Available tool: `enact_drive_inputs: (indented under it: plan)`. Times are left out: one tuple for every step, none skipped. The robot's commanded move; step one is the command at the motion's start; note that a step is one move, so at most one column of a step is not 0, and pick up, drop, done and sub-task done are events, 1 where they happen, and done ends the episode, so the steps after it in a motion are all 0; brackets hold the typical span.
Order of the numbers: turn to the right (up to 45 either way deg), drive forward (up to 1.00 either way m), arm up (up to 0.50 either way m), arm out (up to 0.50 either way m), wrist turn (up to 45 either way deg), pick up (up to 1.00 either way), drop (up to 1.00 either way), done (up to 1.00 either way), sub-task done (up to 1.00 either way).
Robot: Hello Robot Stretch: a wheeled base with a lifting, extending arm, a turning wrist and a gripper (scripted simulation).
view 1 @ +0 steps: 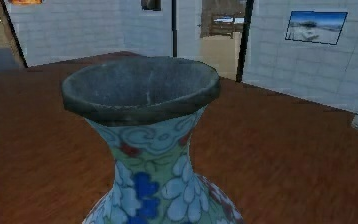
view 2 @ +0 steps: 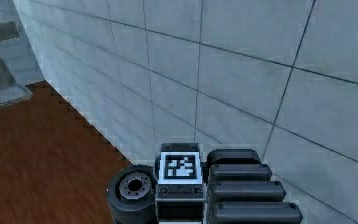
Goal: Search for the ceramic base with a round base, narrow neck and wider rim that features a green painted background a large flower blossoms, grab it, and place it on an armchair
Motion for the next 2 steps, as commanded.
enact_drive_inputs:
  plan:
    - [-42.0, 0.0, 0.0, 0.0, 0.0, 0.0, 0.0, 0.0, 0.0]
    - [0.0, 1.0, 0.0, 0.0, 0.0, 0.0, 0.0, 0.0, 0.0]
